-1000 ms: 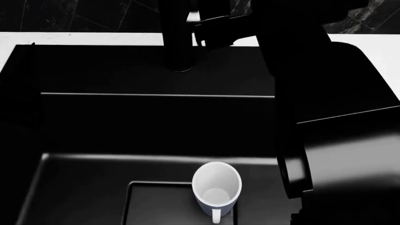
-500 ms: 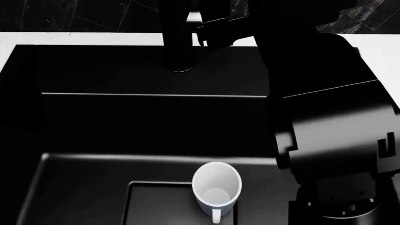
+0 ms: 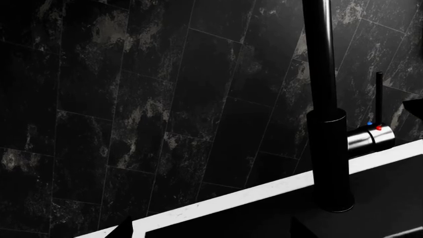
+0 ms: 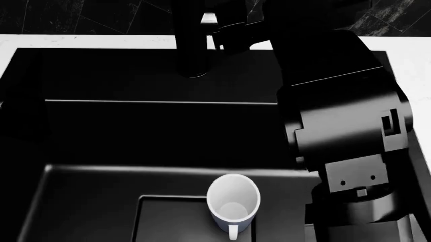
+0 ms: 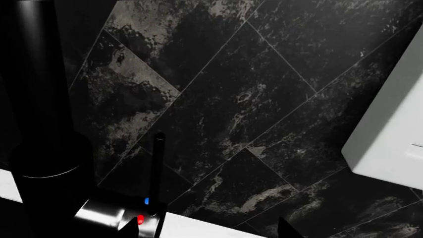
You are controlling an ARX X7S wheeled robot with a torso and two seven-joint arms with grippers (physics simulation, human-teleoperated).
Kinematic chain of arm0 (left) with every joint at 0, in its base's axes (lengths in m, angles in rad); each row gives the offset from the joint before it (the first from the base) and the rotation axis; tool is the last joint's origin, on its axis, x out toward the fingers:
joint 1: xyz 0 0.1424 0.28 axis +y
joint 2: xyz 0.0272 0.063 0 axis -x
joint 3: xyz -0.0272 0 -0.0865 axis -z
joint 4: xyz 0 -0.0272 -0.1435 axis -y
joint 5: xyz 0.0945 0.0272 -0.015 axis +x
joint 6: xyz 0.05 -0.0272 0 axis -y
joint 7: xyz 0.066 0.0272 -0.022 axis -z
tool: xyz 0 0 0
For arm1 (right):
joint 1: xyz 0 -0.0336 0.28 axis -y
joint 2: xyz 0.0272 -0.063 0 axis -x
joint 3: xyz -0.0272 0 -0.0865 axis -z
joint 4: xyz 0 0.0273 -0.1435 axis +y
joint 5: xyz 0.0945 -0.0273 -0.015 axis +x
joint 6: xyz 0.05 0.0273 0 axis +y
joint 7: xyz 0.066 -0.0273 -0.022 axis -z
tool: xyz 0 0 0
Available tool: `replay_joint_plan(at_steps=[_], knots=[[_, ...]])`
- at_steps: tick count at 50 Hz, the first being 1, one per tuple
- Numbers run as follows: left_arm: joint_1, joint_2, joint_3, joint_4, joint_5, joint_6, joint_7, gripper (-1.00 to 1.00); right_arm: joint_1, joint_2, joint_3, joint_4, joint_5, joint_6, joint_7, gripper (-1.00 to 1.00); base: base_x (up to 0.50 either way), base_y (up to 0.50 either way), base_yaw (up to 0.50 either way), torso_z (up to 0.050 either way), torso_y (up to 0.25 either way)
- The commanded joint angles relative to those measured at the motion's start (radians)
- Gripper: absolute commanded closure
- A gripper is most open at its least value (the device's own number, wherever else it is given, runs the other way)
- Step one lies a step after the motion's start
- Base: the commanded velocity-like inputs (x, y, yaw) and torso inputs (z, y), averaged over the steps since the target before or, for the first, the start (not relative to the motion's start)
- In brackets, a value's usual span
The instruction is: Turn on the sink faucet.
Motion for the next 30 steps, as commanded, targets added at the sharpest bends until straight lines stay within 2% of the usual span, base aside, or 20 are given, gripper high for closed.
replay_joint_plan(at_steps=[1, 8, 30], knots=[[0.008, 0.010, -0.033, -0.009, -0.015, 0.033, 0.028, -1.00, 0.050, -0.043, 0.009, 0.147, -0.022, -0.078, -0.013, -1.00, 0.00, 0.00, 0.00, 0.000, 0.000], [-0.002, 0.020, -0.049, 0.012, -0.037, -0.002, 0.017, -1.00, 0.083, -0.053, -0.009, 0.166, -0.019, -0.081, -0.017, -1.00, 0.00, 0.00, 0.00, 0.000, 0.000], [0.016, 0.004, -0.027, -0.006, -0.057, 0.041, -0.001, -1.00, 0.131, -0.068, -0.050, 0.264, -0.008, -0.131, -0.021, -1.00, 0.00, 0.00, 0.00, 0.000, 0.000]])
